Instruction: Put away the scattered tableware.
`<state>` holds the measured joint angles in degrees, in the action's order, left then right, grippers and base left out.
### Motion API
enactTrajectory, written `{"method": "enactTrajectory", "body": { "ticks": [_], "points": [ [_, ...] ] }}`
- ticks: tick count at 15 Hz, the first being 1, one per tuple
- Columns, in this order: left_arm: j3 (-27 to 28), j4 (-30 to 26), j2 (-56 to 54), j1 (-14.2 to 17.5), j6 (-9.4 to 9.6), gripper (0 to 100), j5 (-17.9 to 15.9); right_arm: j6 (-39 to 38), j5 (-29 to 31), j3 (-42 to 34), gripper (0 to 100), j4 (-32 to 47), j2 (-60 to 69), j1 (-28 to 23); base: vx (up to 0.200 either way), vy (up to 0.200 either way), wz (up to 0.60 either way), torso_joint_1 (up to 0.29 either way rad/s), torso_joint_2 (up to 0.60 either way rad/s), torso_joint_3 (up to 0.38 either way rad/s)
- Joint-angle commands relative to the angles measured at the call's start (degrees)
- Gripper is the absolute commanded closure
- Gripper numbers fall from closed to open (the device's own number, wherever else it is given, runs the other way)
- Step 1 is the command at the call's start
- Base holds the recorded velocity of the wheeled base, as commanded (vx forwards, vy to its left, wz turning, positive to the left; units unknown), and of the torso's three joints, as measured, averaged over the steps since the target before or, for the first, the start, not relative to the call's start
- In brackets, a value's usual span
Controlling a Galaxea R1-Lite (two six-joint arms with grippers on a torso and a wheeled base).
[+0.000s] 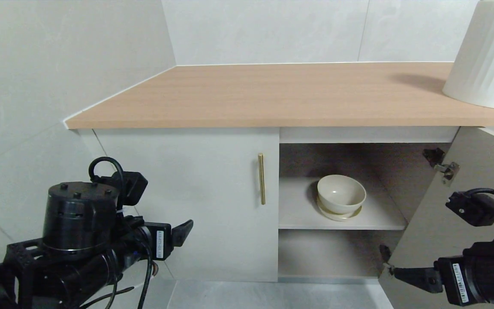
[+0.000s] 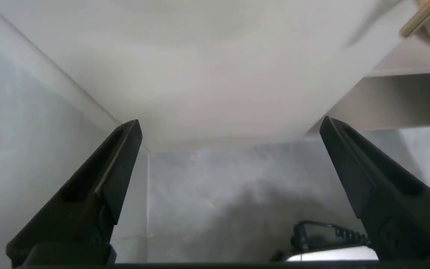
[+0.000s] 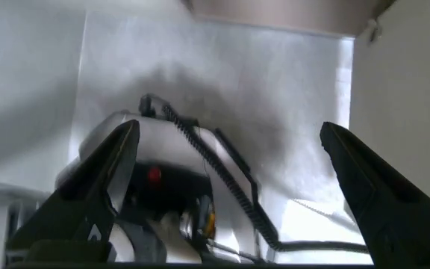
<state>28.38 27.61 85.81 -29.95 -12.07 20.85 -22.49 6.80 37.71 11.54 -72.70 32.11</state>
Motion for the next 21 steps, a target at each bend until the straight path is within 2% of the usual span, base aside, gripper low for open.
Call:
{"method": "enactTrajectory", "body": {
  "ticks": [1,3,15,21],
  "points": [
    [-0.69,-0.01,0.32,-2.92,0.03,0,0.51,-0.01,1.55,-0.26,0,0.14,0.9,1.2,-0.2,0.0,0.0,0.017,0.0,0.002],
    [-1.05,0.07,0.24,-3.45,0.03,0,1.39,-0.01,2.25,-0.35,0,0.14,0.99,1.29,-0.2,0.0,0.0,-0.005,0.0,0.002],
    [-2.01,0.07,0.32,-3.53,-0.15,0,1.39,0.17,2.43,-0.44,0,3.22,1.78,2.08,-0.2,0.0,0.0,0.001,0.0,0.003],
    [-1.92,0.16,0.24,-3.45,-0.24,0,1.39,0.17,2.34,-0.53,0,3.22,1.78,2.08,0.0,0.0,0.0,0.0,0.0,0.0]
  ]
}}
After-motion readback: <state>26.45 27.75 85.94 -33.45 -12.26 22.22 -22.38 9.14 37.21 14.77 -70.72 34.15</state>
